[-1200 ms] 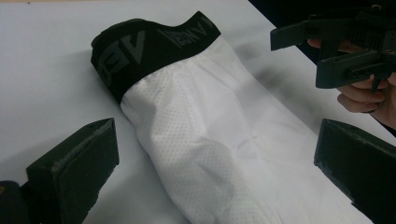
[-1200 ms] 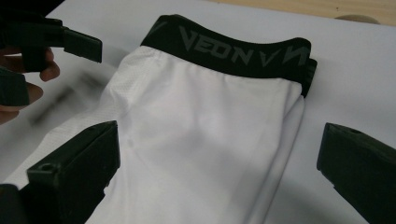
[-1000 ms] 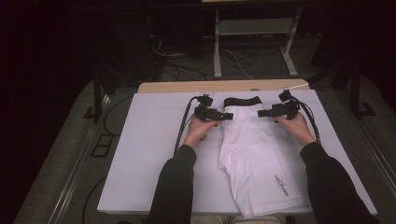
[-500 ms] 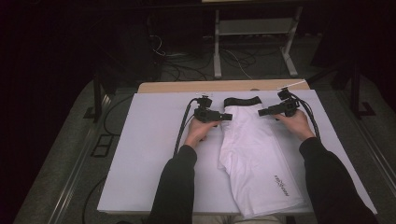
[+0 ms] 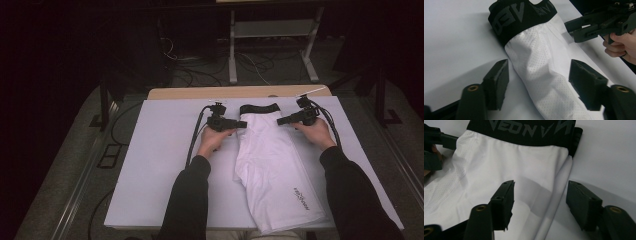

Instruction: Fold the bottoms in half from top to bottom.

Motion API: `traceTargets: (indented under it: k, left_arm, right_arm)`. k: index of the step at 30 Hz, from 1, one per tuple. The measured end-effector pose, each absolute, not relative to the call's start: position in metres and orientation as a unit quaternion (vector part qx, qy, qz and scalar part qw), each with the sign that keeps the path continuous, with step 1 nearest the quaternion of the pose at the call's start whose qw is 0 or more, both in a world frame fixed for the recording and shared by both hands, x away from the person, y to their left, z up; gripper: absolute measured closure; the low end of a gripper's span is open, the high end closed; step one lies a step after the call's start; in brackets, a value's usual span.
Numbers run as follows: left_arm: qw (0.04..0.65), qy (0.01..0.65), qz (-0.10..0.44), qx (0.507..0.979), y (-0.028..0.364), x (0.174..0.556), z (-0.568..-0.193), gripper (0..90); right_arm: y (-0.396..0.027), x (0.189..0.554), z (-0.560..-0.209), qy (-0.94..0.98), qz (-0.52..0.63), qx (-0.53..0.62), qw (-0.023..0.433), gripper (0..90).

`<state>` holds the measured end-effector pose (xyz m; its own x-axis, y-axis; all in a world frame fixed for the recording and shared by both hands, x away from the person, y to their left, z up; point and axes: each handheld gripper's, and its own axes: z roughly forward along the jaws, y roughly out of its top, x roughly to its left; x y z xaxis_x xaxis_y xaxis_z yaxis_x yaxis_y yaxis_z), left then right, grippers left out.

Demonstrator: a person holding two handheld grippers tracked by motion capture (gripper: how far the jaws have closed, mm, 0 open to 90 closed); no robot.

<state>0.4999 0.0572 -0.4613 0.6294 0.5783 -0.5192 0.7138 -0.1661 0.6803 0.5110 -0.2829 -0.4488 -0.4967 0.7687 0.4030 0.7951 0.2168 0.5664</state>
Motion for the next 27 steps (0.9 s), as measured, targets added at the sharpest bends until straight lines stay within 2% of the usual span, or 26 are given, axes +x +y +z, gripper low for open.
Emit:
traceTargets:
  k: [7, 16, 27]
  left_arm:
    - [0.473, 0.431, -0.075, 0.765, 0.056, 0.501, -0.464, 49.0]
    - [0.455, 0.438, -0.064, 0.773, 0.050, 0.500, -0.465, 68.9]
    - [0.461, 0.447, -0.052, 0.765, 0.047, 0.501, -0.465, 87.1]
  right_arm:
    - [-0.284, 0.511, -0.450, -0.773, -0.371, -0.513, 0.027, 54.4]
    - [-0.281, 0.505, -0.454, -0.765, -0.372, -0.525, 0.001, 83.9]
    - [-0.280, 0.502, -0.453, -0.761, -0.379, -0.527, -0.001, 88.0]
